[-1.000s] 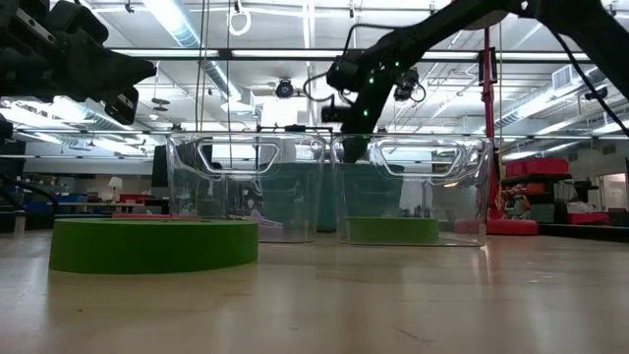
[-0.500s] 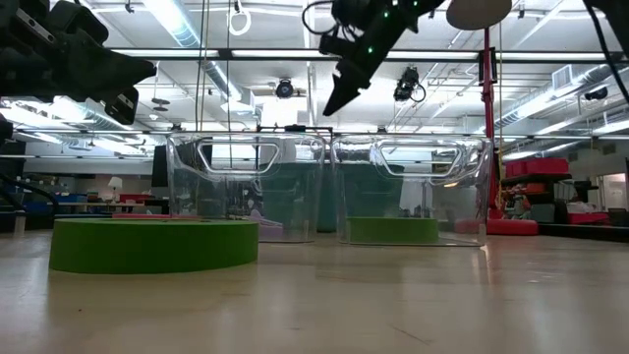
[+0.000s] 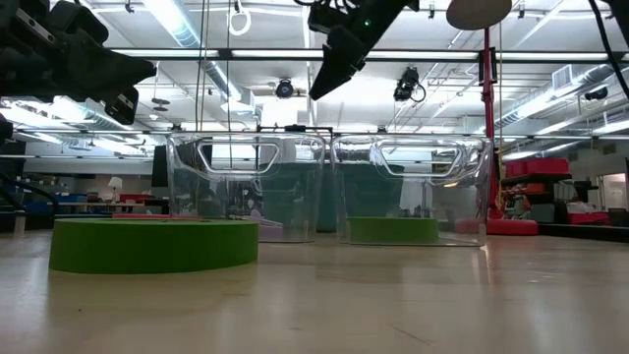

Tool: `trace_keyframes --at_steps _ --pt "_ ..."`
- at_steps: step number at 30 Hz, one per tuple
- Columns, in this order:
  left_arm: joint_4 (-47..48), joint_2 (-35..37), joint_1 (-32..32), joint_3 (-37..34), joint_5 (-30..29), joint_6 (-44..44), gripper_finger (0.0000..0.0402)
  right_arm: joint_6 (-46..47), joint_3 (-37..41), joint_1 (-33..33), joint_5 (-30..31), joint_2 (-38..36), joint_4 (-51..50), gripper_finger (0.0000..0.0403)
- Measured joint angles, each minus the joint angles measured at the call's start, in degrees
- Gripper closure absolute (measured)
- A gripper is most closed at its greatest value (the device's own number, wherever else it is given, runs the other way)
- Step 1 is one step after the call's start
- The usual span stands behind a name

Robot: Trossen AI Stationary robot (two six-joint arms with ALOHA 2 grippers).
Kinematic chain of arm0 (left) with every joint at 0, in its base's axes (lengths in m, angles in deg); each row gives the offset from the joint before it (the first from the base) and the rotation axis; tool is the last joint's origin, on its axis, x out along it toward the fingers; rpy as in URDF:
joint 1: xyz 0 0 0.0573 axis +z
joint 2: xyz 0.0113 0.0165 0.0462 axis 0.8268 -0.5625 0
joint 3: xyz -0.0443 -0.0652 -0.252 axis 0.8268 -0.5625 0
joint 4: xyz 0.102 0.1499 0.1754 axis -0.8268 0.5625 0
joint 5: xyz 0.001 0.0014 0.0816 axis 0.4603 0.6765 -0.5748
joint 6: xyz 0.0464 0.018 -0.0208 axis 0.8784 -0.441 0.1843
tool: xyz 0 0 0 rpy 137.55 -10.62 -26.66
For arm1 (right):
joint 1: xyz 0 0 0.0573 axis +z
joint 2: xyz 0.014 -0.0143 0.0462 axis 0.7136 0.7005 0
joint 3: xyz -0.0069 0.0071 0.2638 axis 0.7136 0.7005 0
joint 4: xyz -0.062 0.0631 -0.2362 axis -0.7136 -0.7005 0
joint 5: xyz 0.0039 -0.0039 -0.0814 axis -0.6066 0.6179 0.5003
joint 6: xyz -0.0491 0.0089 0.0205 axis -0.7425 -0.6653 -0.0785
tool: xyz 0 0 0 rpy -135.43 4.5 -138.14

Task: Pick and place Stapler, Stapler remover, tape
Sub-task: Put the black staple remover into the left transparent bin

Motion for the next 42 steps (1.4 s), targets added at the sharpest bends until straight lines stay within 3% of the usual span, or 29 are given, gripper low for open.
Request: trace_keyframes --at_steps 6,27,42 --pt "-0.02 0.0 0.01 0.0 -0.01 0.02 0.0399 0.51 3.5 3.19 0.09 -1.05 3.18 0.0153" --pt "-0.02 -0.01 0.0 0.0 0.0 0.01 0.0399 4.52 33.49 13.64 0.44 -17.89 30.79 0.0153" --pt "0.0 -0.01 0.01 -0.01 0.01 0.0 0.0399 7.7 44.92 19.69 8.23 -29.03 32.64 0.0153"
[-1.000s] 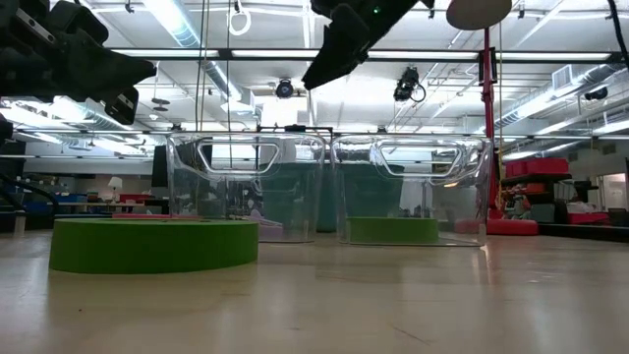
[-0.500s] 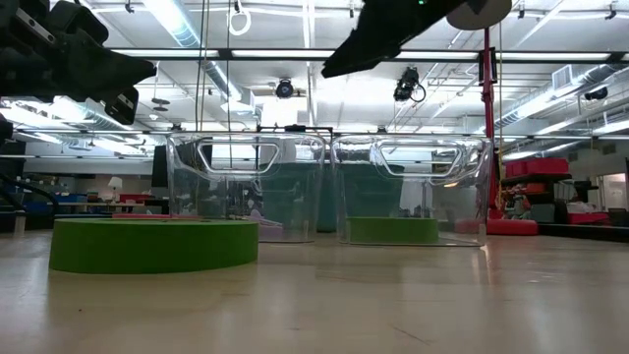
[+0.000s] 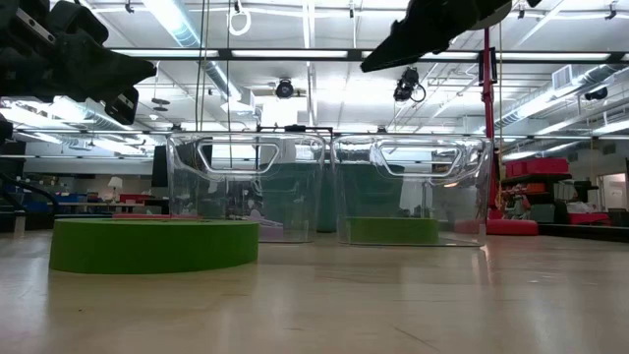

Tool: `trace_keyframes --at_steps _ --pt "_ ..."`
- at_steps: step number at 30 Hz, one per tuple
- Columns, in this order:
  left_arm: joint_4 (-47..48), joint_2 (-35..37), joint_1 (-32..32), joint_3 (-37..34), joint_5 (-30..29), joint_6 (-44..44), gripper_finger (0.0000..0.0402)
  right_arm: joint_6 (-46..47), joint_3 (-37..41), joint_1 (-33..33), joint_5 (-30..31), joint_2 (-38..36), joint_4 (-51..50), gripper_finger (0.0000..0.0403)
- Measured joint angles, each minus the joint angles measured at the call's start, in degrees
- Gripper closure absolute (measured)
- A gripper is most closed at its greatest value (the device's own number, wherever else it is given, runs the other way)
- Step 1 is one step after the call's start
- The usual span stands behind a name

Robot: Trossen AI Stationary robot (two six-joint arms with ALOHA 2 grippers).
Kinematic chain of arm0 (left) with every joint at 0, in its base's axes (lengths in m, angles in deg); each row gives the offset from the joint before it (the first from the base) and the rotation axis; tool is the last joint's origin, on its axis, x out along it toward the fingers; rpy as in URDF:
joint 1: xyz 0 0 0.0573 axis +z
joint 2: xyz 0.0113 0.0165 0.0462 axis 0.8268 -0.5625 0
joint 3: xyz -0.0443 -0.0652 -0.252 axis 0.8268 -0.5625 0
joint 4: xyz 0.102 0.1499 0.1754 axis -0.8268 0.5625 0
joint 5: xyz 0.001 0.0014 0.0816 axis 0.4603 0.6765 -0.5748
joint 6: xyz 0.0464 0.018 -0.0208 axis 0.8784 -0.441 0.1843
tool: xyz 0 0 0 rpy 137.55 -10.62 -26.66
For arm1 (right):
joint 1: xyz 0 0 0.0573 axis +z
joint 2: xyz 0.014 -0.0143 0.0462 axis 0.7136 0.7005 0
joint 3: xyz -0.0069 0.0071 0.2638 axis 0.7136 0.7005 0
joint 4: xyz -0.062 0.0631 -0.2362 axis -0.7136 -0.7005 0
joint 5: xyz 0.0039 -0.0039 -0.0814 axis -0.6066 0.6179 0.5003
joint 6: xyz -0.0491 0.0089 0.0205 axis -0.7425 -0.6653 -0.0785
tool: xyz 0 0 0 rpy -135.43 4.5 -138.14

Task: Pick and place Stapler, Stapler remover, tape
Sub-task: Put the black staple remover into the left transparent bin

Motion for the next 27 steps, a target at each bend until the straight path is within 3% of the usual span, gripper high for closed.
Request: trace_keyframes --at_steps 15,27 --pt "0.02 -0.01 -0.01 0.01 -0.02 0.0 0.0399 2.86 0.33 11.8 -0.66 -3.21 -3.44 0.0153" --pt "-0.01 -0.01 -0.01 0.0 -0.01 0.0 0.0399 18.8 0.35 19.84 -2.1 -2.18 -6.22 0.0153"
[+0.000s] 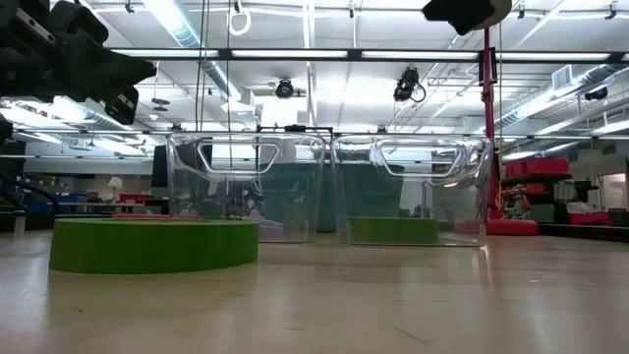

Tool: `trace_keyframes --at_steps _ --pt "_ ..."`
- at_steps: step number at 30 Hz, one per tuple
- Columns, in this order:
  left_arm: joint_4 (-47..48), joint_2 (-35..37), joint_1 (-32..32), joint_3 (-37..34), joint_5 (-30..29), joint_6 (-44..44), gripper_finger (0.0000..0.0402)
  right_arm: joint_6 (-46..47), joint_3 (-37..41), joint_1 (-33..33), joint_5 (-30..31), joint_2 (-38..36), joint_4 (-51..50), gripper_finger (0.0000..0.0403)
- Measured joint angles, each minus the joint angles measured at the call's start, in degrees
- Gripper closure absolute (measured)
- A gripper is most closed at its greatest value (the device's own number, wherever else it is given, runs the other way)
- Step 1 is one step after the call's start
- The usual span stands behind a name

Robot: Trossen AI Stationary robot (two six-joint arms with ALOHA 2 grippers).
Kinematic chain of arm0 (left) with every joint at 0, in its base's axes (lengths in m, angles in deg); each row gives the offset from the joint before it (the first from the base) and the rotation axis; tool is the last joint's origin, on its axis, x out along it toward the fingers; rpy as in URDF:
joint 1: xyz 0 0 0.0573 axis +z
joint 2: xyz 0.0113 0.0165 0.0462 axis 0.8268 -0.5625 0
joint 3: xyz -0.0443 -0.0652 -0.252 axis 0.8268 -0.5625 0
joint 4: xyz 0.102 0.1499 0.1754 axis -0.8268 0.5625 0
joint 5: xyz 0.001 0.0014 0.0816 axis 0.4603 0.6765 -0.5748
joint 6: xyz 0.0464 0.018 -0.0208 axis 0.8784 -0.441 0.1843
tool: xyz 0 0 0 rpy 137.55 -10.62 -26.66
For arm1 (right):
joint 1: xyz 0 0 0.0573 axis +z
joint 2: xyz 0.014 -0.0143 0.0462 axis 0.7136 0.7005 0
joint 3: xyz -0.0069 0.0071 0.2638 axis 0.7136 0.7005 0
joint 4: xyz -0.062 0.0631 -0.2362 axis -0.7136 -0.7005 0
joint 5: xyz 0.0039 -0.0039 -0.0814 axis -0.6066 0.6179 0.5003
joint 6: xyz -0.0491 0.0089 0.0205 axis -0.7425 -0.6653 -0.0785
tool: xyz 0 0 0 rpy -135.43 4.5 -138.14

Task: Pick and place Stapler, Stapler remover, tape
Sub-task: Put the black staple remover into the left transparent bin

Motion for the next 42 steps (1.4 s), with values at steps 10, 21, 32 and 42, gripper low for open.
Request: trace_keyframes --at_steps 10,21,32,42 --pt "0.0 0.0 0.01 0.01 -0.01 0.03 0.0399 7.83 0.0 6.01 -8.11 1.19 -6.17 0.0153" --pt "0.01 0.0 -0.01 0.01 0.01 0.03 0.0399 8.02 -6.52 11.84 -8.04 7.64 -16.93 0.0153" --pt "0.01 0.0 -0.01 0.01 0.01 0.02 0.0399 7.56 -11.56 14.12 -7.44 13.26 -18.52 0.0153" --pt "-0.02 0.0 0.01 -0.01 0.01 0.01 0.0399 7.54 -11.43 14.67 -9.15 19.15 -17.5 0.0174"
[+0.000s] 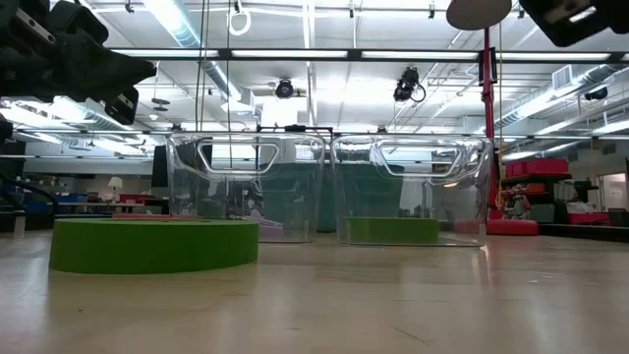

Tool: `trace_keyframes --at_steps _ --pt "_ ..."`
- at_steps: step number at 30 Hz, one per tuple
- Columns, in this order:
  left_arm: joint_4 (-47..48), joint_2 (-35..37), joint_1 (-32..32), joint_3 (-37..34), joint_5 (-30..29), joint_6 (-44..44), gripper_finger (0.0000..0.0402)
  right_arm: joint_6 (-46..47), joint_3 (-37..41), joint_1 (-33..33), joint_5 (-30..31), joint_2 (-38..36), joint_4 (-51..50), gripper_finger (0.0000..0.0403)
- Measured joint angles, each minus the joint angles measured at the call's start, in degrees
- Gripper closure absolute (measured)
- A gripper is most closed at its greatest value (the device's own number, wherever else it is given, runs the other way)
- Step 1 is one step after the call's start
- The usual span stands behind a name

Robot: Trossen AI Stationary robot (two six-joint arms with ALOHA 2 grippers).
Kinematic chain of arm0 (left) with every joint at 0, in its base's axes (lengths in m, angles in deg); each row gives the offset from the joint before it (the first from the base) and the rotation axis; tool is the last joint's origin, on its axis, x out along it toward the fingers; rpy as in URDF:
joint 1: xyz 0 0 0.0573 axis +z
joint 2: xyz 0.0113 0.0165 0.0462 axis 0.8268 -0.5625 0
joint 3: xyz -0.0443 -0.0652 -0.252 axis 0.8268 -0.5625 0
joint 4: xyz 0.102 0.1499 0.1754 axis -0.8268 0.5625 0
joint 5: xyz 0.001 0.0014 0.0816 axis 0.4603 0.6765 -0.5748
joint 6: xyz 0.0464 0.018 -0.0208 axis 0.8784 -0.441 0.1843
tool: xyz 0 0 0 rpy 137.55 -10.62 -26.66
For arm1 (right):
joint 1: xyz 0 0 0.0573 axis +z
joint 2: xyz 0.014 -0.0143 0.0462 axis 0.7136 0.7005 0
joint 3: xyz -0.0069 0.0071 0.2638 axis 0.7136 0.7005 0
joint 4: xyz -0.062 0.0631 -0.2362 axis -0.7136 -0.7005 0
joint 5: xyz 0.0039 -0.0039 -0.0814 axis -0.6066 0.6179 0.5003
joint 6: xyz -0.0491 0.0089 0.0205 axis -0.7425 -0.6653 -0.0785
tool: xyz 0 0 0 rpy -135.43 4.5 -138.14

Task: Pick and place Stapler, Stapler remover, tape
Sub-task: Put the black staple remover into the left transparent bin

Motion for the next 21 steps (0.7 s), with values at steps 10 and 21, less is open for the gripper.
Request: trace_keyframes --at_steps 10,21 --pt "0.03 0.0 0.0 0.01 0.0 0.02 0.0399 0.09 0.07 -0.04 -0.46 5.44 1.34 0.0196" --pt "0.02 0.0 -0.02 0.02 0.0 0.02 0.0399 0.24 0.09 -0.65 -0.44 9.72 3.11 0.0198"
